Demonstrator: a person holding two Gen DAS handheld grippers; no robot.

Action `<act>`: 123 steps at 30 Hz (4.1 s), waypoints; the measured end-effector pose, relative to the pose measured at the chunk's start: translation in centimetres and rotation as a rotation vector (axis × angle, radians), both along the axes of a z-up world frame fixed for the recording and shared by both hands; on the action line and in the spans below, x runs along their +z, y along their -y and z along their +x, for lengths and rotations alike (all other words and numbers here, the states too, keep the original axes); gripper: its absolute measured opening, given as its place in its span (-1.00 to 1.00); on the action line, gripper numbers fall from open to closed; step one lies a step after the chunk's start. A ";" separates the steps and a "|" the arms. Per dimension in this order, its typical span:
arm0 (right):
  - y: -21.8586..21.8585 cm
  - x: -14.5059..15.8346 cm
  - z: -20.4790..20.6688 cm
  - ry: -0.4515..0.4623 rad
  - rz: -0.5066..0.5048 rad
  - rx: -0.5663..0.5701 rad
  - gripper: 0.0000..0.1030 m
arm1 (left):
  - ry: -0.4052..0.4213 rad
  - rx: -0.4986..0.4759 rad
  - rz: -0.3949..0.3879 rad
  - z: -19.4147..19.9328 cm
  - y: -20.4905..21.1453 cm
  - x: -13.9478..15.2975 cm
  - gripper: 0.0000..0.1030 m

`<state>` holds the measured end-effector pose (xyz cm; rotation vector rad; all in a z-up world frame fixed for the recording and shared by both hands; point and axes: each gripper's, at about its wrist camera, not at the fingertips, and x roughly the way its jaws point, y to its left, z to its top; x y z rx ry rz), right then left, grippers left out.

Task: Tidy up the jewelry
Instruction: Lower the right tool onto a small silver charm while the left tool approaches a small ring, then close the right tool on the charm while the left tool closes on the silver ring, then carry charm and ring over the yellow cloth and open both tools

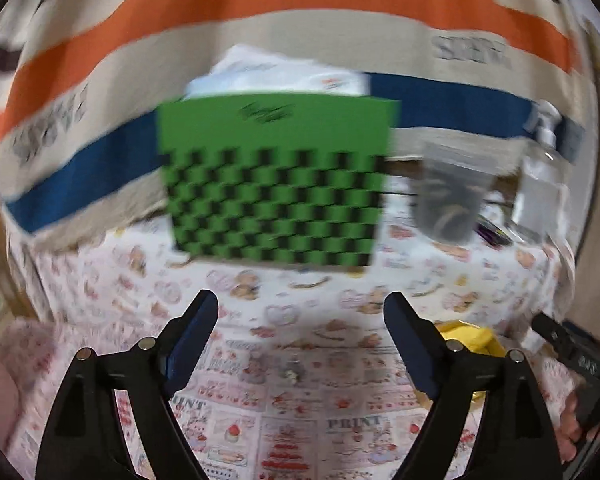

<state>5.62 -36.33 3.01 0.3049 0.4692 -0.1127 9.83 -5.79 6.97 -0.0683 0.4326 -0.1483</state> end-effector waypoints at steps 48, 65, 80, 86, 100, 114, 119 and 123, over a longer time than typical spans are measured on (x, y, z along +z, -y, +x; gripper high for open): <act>-24.4 -4.0 11.5 -0.379 -0.172 0.418 0.05 | -0.199 0.269 -0.320 3.9 -15.9 -5.6 0.99; -25.9 -6.5 13.3 -0.464 -0.200 0.433 -0.74 | -0.222 0.274 -0.312 4.6 -16.1 -7.2 0.99; -18.6 -1.5 5.3 -0.245 -0.180 0.386 -0.80 | -0.161 0.069 -0.136 2.6 -8.4 -4.7 0.89; -13.0 0.2 2.5 -0.110 -0.225 0.235 -0.80 | -0.181 -0.055 0.060 2.8 -1.7 -5.9 0.69; -5.5 0.5 2.2 -0.034 -0.117 0.091 -0.80 | -0.376 -0.065 0.060 8.4 0.3 -7.6 0.06; -4.5 0.6 1.7 -0.035 -0.086 0.078 -0.80 | -0.428 -0.061 0.117 11.2 3.1 -9.9 -0.33; -4.3 0.7 1.6 -0.033 -0.078 0.071 -0.80 | -0.464 -0.065 0.130 12.2 4.0 -10.8 -0.45; -4.1 0.7 1.6 -0.035 -0.075 0.065 -0.80 | -0.482 -0.057 0.130 13.2 4.2 -11.4 -0.52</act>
